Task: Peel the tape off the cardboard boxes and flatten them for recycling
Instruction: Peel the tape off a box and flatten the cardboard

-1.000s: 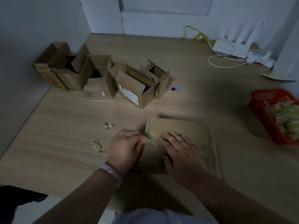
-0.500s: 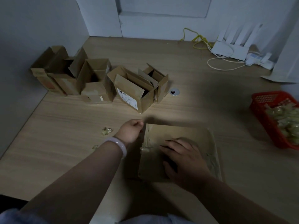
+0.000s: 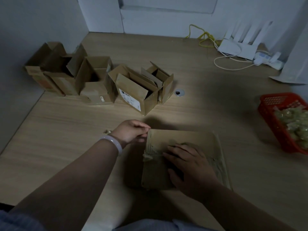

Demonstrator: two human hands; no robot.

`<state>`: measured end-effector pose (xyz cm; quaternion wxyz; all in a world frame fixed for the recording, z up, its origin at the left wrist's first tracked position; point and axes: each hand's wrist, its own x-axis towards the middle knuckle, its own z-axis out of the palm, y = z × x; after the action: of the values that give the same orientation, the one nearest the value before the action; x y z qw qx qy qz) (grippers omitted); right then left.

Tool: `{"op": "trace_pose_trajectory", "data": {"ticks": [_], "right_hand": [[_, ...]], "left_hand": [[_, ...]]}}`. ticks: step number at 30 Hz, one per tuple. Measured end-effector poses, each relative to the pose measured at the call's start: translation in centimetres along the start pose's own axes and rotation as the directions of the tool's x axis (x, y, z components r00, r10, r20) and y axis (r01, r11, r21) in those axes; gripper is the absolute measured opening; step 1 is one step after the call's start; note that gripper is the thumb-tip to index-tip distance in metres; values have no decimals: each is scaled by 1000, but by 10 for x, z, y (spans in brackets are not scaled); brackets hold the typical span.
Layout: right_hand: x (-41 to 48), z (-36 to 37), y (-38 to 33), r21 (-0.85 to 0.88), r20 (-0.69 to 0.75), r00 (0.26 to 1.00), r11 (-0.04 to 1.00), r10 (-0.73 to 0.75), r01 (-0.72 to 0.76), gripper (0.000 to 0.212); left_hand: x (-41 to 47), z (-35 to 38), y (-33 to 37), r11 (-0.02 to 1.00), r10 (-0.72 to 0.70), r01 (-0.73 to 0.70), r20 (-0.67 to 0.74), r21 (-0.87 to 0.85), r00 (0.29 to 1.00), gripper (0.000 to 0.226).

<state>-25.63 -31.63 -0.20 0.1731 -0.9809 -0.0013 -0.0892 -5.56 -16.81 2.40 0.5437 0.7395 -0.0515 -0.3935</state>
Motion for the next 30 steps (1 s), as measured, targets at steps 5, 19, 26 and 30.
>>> {"op": "trace_pose_trajectory", "data": {"ticks": [5,19,26,30], "right_hand": [[3,-1,0,-11,8,1000,1000,10,-10,41],[4,-4,-3,-1,18,999,999,34,-34,39],[4,-2,-2,10,28,999,999,38,-39,40],[3,0,-1,22,10,999,999,44,-45,40]], "left_hand": [[-3,2,-5,876,294,-214,-126,433,948,7],[-46,11,-21,980,191,-199,-276,1,942,12],[-28,17,-39,950,199,-87,-371,299,907,16],[-32,16,-52,971,104,-33,-295,237,950,5]]}}
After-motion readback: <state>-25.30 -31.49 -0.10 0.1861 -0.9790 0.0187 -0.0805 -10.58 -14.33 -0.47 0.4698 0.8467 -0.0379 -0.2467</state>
